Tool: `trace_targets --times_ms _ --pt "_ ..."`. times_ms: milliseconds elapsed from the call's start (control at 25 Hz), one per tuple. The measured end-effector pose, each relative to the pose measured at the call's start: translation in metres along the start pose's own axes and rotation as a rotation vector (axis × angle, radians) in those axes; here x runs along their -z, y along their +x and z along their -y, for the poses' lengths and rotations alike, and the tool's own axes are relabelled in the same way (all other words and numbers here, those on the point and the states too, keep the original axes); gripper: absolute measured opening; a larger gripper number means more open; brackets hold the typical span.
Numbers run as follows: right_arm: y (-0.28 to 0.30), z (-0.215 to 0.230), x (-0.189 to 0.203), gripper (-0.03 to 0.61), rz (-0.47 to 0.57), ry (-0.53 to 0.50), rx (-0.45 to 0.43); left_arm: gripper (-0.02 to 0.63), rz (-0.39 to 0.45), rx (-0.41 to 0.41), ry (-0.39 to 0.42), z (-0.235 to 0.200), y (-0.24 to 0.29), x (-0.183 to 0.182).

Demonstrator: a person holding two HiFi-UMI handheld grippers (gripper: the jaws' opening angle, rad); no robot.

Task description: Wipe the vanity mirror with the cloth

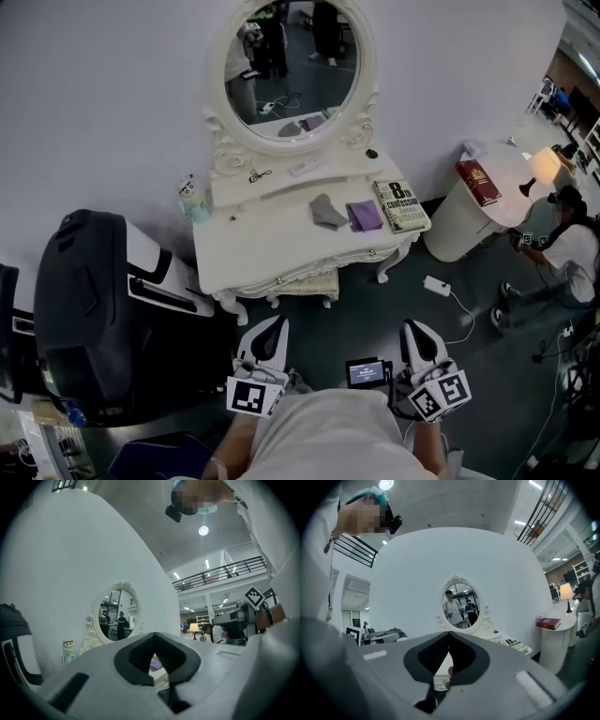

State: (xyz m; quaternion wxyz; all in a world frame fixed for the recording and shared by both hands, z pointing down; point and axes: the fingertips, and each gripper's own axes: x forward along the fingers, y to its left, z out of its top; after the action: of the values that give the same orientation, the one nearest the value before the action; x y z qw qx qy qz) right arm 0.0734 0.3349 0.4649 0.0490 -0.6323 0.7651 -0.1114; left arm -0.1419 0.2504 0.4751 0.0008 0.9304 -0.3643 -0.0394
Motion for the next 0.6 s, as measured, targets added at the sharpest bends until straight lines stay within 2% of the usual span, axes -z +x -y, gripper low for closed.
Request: trace_targets --times_ms 200,360,600 --pt "0.046 0.011 0.008 0.008 -0.024 0.058 -0.008 0.006 -0.023 -0.021 0.002 -0.040 0.021 0.000" --pt "0.090 0.028 0.014 0.009 -0.063 0.047 -0.032 0.006 -0.059 -0.051 0.003 -0.063 0.042 0.014" --pt "0.173 0.072 0.017 0.009 -0.115 0.044 -0.124 0.006 -0.068 -0.125 0.007 -0.096 0.101 0.023"
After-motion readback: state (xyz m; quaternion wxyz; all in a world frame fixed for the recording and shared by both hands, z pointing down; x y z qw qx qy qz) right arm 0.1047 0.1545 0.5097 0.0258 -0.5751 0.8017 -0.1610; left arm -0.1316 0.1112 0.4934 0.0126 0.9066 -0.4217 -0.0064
